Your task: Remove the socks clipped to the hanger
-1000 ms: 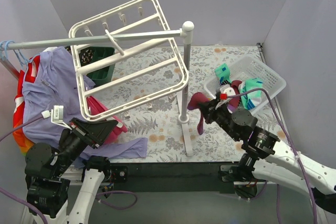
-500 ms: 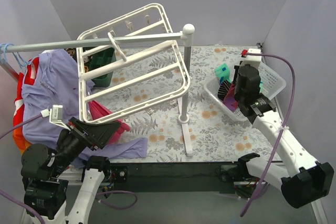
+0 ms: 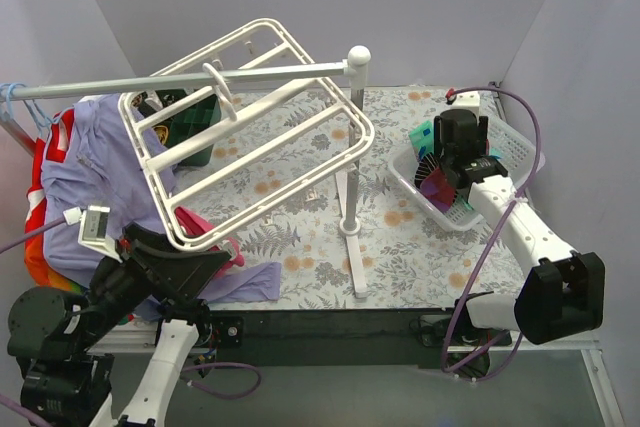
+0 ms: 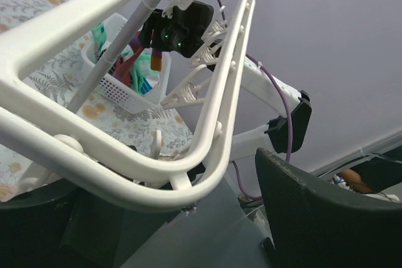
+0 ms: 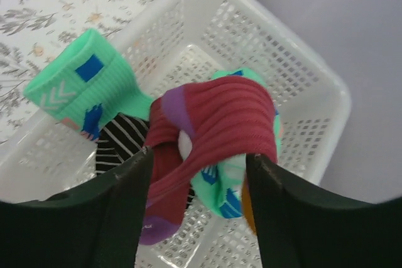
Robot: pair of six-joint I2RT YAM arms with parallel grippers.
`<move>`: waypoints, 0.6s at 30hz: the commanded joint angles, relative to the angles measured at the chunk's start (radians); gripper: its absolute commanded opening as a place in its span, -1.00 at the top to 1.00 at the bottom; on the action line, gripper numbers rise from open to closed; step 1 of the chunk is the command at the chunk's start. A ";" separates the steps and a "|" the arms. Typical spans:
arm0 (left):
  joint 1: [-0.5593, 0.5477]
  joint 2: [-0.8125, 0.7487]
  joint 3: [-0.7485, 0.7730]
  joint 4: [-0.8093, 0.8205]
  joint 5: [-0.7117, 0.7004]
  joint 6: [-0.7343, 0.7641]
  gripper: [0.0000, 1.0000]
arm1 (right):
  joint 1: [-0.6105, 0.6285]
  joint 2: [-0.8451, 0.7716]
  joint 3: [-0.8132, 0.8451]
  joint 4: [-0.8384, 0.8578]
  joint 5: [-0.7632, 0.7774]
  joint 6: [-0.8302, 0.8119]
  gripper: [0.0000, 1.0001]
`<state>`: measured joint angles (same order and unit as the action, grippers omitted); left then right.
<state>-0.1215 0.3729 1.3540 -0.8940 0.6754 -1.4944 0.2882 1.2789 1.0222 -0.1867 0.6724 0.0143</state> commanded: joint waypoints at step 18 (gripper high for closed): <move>-0.017 0.052 0.186 0.059 0.282 0.092 -0.50 | 0.095 -0.245 -0.025 -0.367 -0.414 0.279 -0.97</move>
<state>-0.1349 0.4404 1.5581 -0.9157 0.8276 -1.3838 0.3542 1.1217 1.0180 -0.4873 0.3702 0.2115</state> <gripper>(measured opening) 0.749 0.983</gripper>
